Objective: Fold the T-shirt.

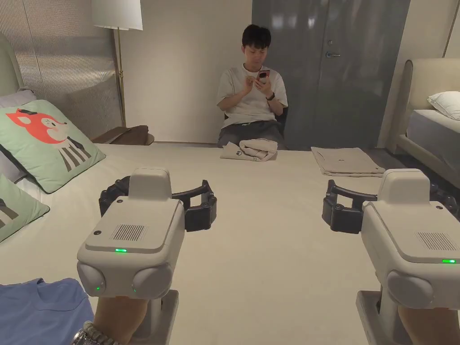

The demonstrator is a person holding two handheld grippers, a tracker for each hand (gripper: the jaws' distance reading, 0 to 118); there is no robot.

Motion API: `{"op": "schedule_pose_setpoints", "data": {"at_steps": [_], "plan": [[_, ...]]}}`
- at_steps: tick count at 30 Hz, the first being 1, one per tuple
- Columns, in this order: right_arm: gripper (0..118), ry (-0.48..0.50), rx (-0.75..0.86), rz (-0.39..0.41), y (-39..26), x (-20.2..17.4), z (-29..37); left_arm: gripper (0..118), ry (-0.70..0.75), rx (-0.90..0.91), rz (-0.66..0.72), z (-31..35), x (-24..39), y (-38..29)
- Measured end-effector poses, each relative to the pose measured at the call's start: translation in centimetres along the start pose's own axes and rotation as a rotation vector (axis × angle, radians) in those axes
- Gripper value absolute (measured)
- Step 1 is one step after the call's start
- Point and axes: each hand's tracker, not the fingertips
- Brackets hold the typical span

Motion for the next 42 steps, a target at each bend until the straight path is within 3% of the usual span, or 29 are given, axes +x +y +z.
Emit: {"op": "schedule_pose_setpoints", "data": {"at_steps": [42], "plan": [[117,-0.008,0.010,-0.008,0.48,0.22,0.44,111,-0.007,0.009,0.010,0.53,0.29,0.13]]}}
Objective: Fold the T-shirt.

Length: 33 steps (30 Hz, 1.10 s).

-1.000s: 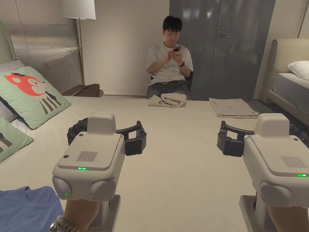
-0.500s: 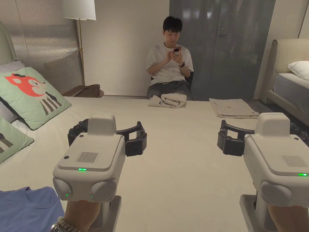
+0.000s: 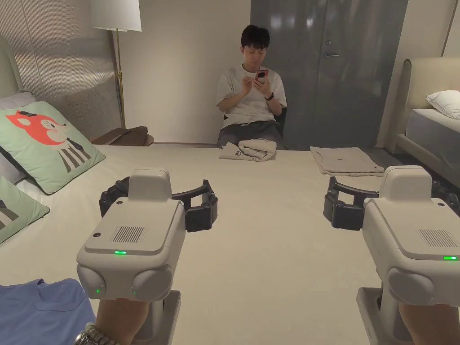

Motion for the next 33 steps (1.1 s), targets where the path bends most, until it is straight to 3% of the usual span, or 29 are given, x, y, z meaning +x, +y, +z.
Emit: {"op": "schedule_pose_setpoints", "data": {"at_steps": [33], "plan": [[117,-0.006,0.013,0.008,0.39,0.09,0.89,110,-0.007,0.014,0.001,0.56,0.00,-0.02]]}}
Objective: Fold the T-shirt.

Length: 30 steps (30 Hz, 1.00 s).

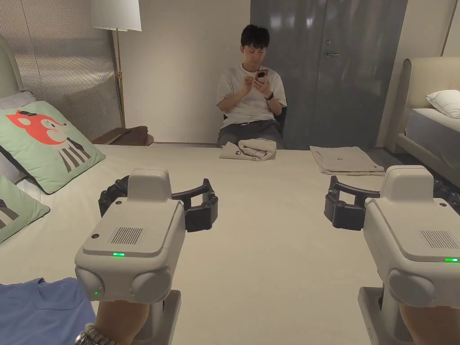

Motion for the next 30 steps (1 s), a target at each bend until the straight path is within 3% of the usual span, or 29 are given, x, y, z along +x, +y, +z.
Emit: {"op": "schedule_pose_setpoints", "data": {"at_steps": [6,7,8,9,10,11,13,15,23,30], "plan": [[117,-0.003,-0.002,0.003,-0.2,0.1,-0.1,107,0.002,0.000,-0.001,0.1,0.2,-0.1],[115,-0.003,-0.001,0.008,-0.2,0.1,-0.1,96,0.015,0.008,-0.005,0.1,0.2,-0.1],[107,0.010,0.001,0.011,-0.1,0.1,0.0,72,0.013,0.017,-0.011,0.3,0.3,-0.1],[73,0.016,0.006,0.012,-0.1,0.1,0.2,35,0.018,0.025,-0.020,0.3,0.5,-0.1],[32,0.012,0.011,0.023,-0.2,-0.1,0.1,7,0.035,0.025,-0.029,0.3,0.6,0.0],[1,-0.016,0.016,0.059,-0.2,-0.4,0.0,1,0.051,0.019,-0.038,0.1,0.8,0.0],[0,-0.081,0.025,0.089,-0.1,-0.7,-0.2,0,0.054,0.014,-0.031,0.0,0.8,0.0],[0,-0.008,-0.008,0.041,0.1,-0.3,0.6,0,0.031,0.004,-0.008,0.0,0.7,0.0],[0,-0.006,0.009,0.047,0.2,-1.4,0.5,0,0.049,0.013,-0.017,0.5,-0.1,0.3],[0,0.236,0.042,0.003,0.3,-10.1,-2.3,0,0.282,0.014,-0.035,4.1,-8.6,1.2]]}}
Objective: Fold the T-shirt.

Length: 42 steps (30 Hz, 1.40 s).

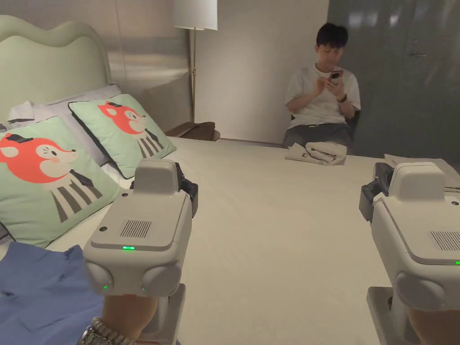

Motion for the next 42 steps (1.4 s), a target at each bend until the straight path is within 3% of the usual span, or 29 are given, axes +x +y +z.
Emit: {"op": "schedule_pose_setpoints", "data": {"at_steps": [6,16,26,32,33,36,37,42], "plan": [[0,0.171,-0.004,-0.046,0.1,-7.1,-1.9,0,0.184,-0.033,-0.015,2.1,-7.7,-0.4],[0,0.241,-0.055,-0.040,-1.5,-10.9,-3.8,0,0.190,-0.162,0.003,1.3,-10.3,-3.6],[0,0.268,-0.217,0.015,-6.8,-12.6,-6.4,0,0.104,-0.735,0.090,-5.1,-11.8,-14.5],[0,0.281,-0.297,0.009,-9.7,-12.8,-7.6,2,0.097,-0.889,0.158,-6.0,-12.2,-19.7],[0,0.277,-0.301,0.018,-10.0,-12.9,-7.8,16,0.098,-0.900,0.168,-6.0,-12.2,-20.2],[0,0.278,-0.314,0.025,-10.9,-12.9,-8.1,101,0.090,-0.949,0.241,-6.3,-12.5,-21.2],[0,0.279,-0.317,0.021,-11.1,-12.9,-8.1,109,0.081,-0.960,0.262,-6.4,-12.6,-21.5],[0,0.278,-0.330,0.022,-11.7,-12.8,-7.9,107,0.102,-1.012,0.269,-7.0,-11.9,-23.2]]}}
